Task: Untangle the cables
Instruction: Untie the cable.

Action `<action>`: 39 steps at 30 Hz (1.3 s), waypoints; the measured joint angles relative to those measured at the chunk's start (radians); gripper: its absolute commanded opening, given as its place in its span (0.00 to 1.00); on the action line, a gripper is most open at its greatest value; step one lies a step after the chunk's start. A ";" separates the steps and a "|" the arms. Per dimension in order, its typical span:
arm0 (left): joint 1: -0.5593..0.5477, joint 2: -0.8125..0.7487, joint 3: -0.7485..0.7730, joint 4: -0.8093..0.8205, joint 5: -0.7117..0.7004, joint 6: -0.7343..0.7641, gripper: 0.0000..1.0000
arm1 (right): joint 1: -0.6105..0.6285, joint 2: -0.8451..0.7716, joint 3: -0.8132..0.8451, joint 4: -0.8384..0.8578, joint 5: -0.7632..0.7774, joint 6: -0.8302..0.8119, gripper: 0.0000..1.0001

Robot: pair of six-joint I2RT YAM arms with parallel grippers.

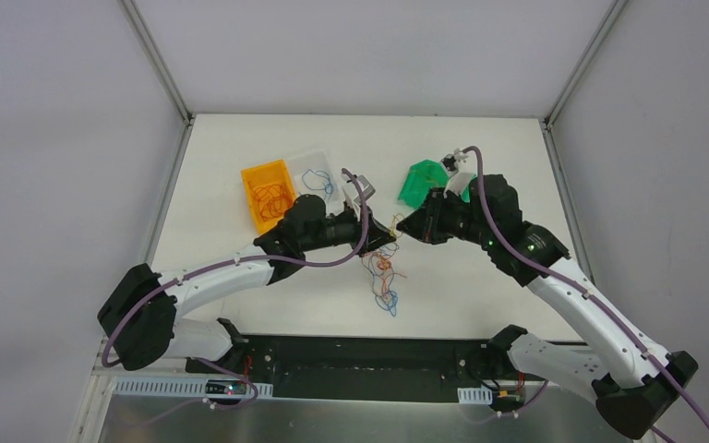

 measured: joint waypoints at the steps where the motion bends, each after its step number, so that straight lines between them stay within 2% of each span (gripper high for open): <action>1: 0.000 -0.003 0.003 -0.008 -0.003 0.000 0.00 | 0.000 0.000 -0.005 -0.001 0.000 0.004 0.39; 3: 0.000 -0.010 0.016 -0.030 -0.016 0.008 0.00 | 0.000 0.000 -0.018 -0.001 0.002 0.011 0.70; 4: 0.000 -0.013 0.022 -0.040 -0.021 0.008 0.00 | 0.000 -0.002 -0.024 -0.001 0.007 0.014 0.77; 6: 0.000 -0.026 0.027 -0.058 -0.040 0.008 0.00 | 0.000 -0.015 -0.048 0.005 0.027 0.009 0.80; 9: 0.000 -0.055 0.027 -0.084 -0.067 0.006 0.00 | 0.000 -0.047 -0.109 0.008 0.082 0.013 0.80; 13: 0.000 -0.095 0.055 -0.148 -0.112 0.000 0.00 | 0.000 -0.087 -0.239 0.048 0.158 0.024 0.75; 16: 0.000 -0.122 0.069 -0.161 -0.124 -0.015 0.00 | 0.000 -0.123 -0.380 0.122 0.171 0.032 0.74; 19: 0.000 -0.135 0.070 -0.161 -0.122 -0.030 0.00 | 0.000 -0.113 -0.454 0.177 0.168 0.041 0.73; 24: 0.000 -0.136 0.072 -0.169 -0.117 -0.052 0.00 | 0.000 -0.064 -0.460 0.292 0.140 0.072 0.72; 28: 0.000 -0.136 0.073 -0.170 -0.117 -0.063 0.00 | 0.000 -0.057 -0.460 0.387 0.135 0.110 0.67; 33: 0.000 -0.136 0.074 -0.168 -0.117 -0.083 0.00 | 0.005 0.003 -0.458 0.460 0.156 0.155 0.66; 39: 0.000 -0.139 0.075 -0.167 -0.118 -0.101 0.00 | 0.044 0.117 -0.446 0.479 0.298 0.219 0.65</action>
